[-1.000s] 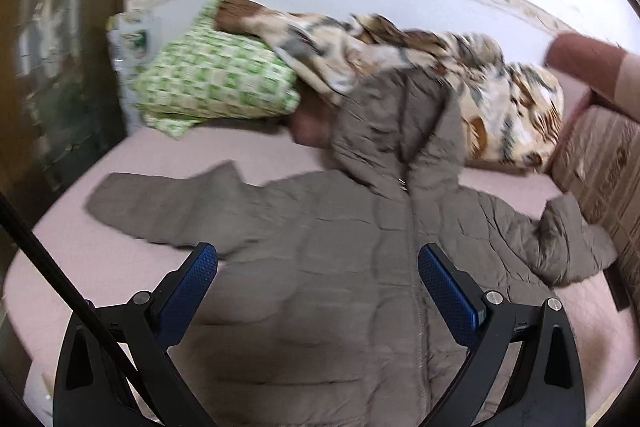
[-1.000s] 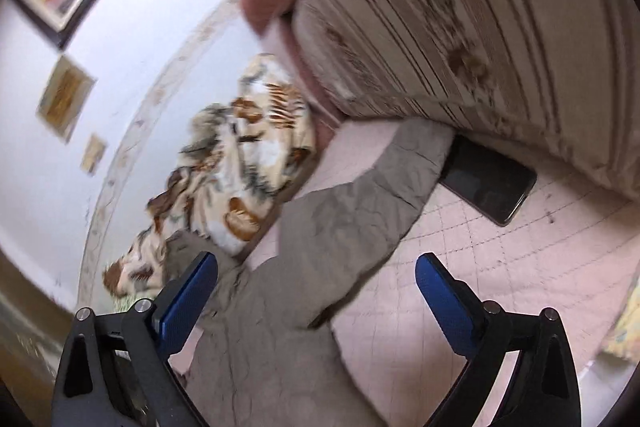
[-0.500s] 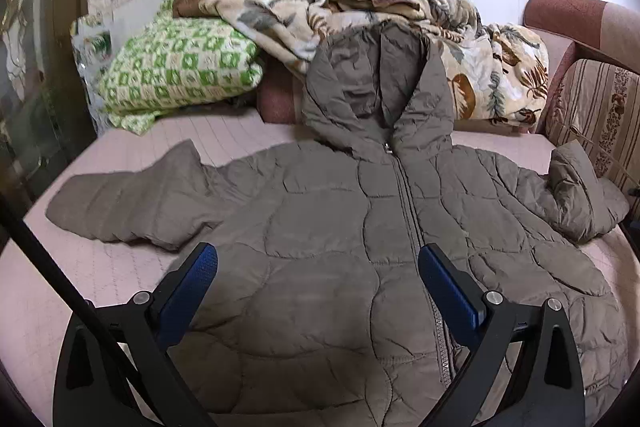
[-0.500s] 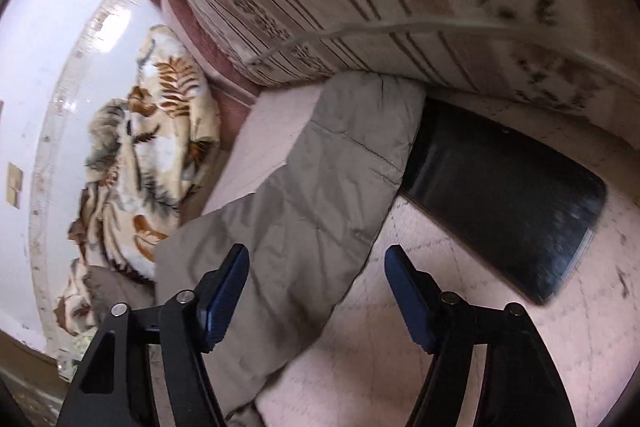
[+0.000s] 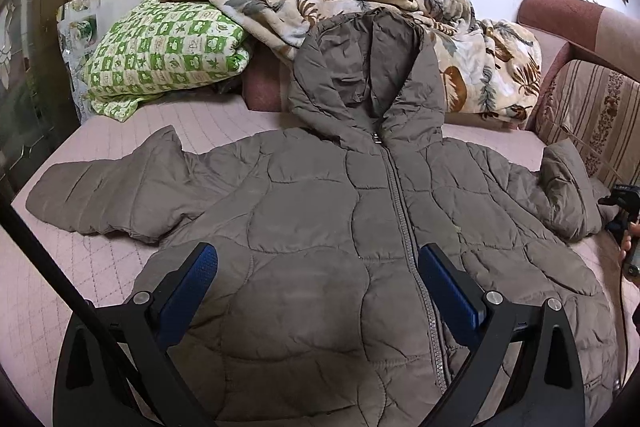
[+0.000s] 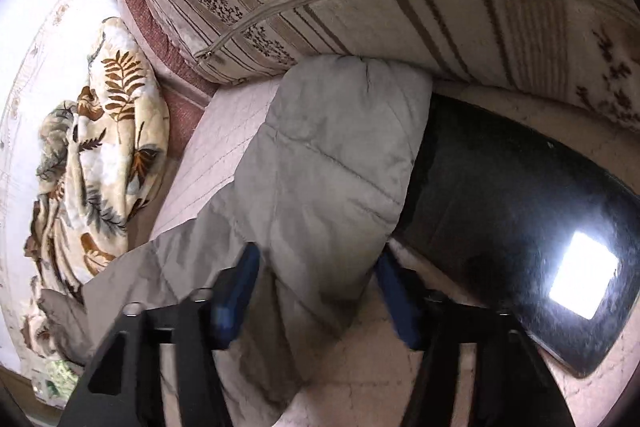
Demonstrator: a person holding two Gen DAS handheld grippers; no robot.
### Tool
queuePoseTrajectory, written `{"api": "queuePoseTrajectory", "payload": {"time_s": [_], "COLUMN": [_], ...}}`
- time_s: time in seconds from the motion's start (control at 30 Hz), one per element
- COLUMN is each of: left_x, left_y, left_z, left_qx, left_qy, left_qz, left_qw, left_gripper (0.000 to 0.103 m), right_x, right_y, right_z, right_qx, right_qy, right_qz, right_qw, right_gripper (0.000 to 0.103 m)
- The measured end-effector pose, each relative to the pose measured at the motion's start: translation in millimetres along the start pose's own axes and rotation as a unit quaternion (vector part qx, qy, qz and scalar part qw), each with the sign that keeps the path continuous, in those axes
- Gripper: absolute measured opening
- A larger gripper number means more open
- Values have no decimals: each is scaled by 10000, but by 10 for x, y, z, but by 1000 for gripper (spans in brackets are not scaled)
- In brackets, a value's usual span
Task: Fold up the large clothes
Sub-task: 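Grasp the jacket sleeve cuff beside the black phone with the right tool, then carry the held sleeve across the jacket body with the right tool, release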
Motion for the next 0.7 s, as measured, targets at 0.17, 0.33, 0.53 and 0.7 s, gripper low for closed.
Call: {"api": "queuePoseTrajectory", "payload": {"time_s": [0.17, 0.33, 0.53, 0.7], "left_x": [15, 25, 26, 33], "left_y": [-4, -11, -20, -25], "left_z": [-4, 22, 60, 66], "left_qx": [-14, -59, -112, -126], "left_qy": [-31, -48, -49, -82], "left_qz": [3, 23, 57, 80], "left_qw": [10000, 10000, 9999, 9999], "left_gripper": [100, 100, 100, 100], "right_x": [-67, 195, 466, 765], "right_y": [-19, -148, -234, -219], "right_z": [93, 610, 1199, 1503], "right_qx": [-163, -793, -1391, -1592], "right_qy": [-173, -320, -624, -1099], "right_qz": [-239, 83, 315, 499], "right_qw": [9994, 9963, 9878, 9798], "right_gripper": [10, 9, 9, 9]}}
Point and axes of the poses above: each gripper's, at about its wrist camera, not at the fingertips, and z roughly against the way its jaws point, x to its left, y to its underside, the point moved 6 cm from there along -z, roughly the way its jaws point, and after that the axes turned 1 degree about z, right-handed, at the moved point
